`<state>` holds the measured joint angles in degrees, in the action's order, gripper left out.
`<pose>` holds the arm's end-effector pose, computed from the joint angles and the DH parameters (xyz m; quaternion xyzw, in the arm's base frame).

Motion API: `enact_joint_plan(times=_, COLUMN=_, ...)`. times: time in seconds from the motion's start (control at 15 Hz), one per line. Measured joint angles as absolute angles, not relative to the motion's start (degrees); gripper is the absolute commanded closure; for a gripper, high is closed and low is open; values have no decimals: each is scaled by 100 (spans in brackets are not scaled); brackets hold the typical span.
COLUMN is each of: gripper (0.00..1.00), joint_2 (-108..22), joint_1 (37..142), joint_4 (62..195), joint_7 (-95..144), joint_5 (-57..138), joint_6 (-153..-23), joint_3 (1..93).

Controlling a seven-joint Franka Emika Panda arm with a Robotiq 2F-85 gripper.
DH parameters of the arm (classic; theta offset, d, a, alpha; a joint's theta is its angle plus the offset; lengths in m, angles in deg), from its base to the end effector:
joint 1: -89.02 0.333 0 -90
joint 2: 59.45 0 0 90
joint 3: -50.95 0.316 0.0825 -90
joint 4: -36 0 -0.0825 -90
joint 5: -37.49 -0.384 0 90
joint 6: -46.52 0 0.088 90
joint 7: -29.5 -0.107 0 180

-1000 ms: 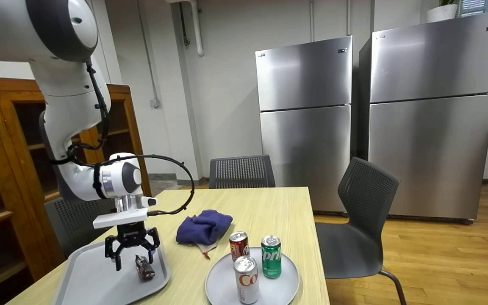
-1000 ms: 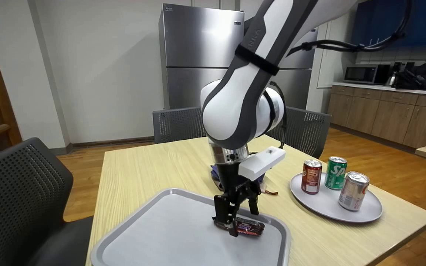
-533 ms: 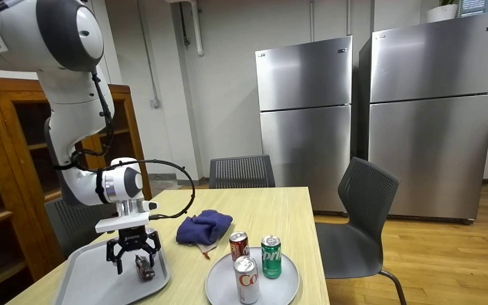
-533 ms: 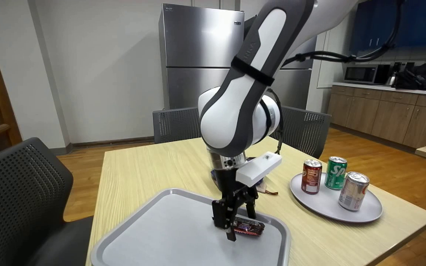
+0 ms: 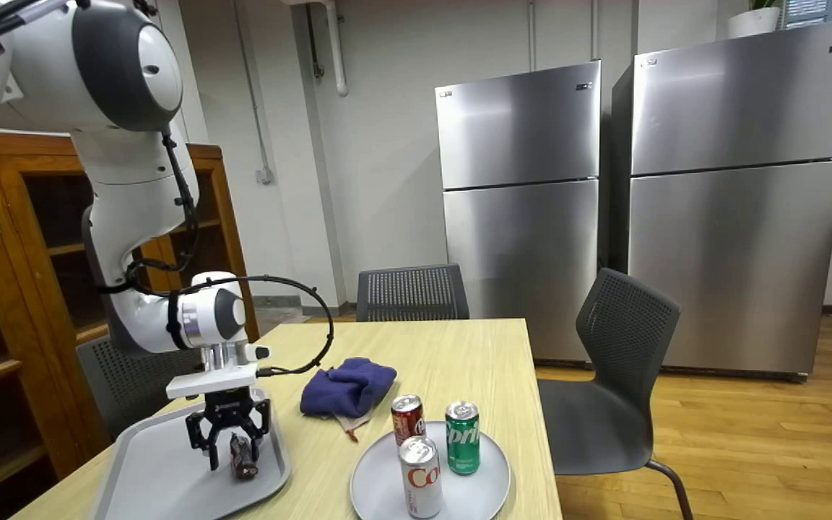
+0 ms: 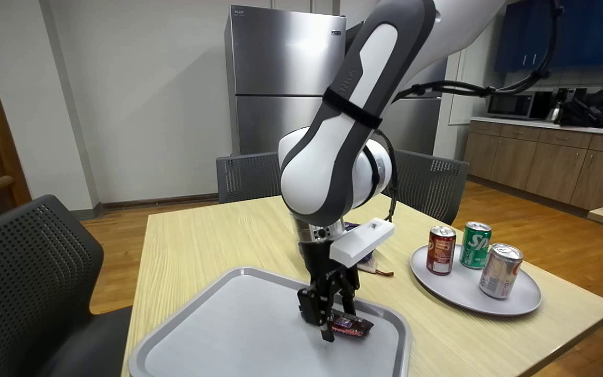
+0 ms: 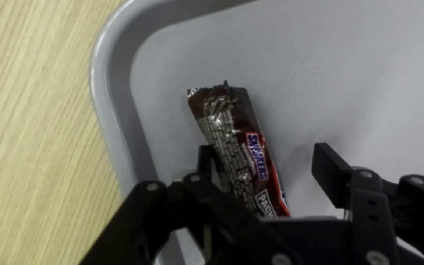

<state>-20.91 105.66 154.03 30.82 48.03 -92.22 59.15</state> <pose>0.4904 0.2321 0.0841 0.9453 0.2904 -0.1446 0.0334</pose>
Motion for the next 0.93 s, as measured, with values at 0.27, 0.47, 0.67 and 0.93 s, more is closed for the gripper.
enact_joint_plan(times=0.27, gripper=88, joint_2=-2091, joint_1=10566, joint_4=15401, joint_7=3083, joint_5=4805, joint_6=-9266, joint_3=5915)
enact_joint_plan(times=0.47, gripper=100, joint_2=-2091, joint_1=10567, joint_4=15401, joint_7=3083, joint_5=4813, joint_6=-9287, joint_3=5915)
enact_joint_plan(times=0.67, gripper=96, joint_2=-2098, joint_1=10567, joint_4=15401, joint_7=3083, joint_5=4828, joint_6=-9334, joint_3=5915)
enact_joint_plan(times=0.93, gripper=96, joint_2=-2144, joint_1=10567, joint_4=15407, joint_7=3082, joint_5=4840, joint_6=-9539, joint_3=5873)
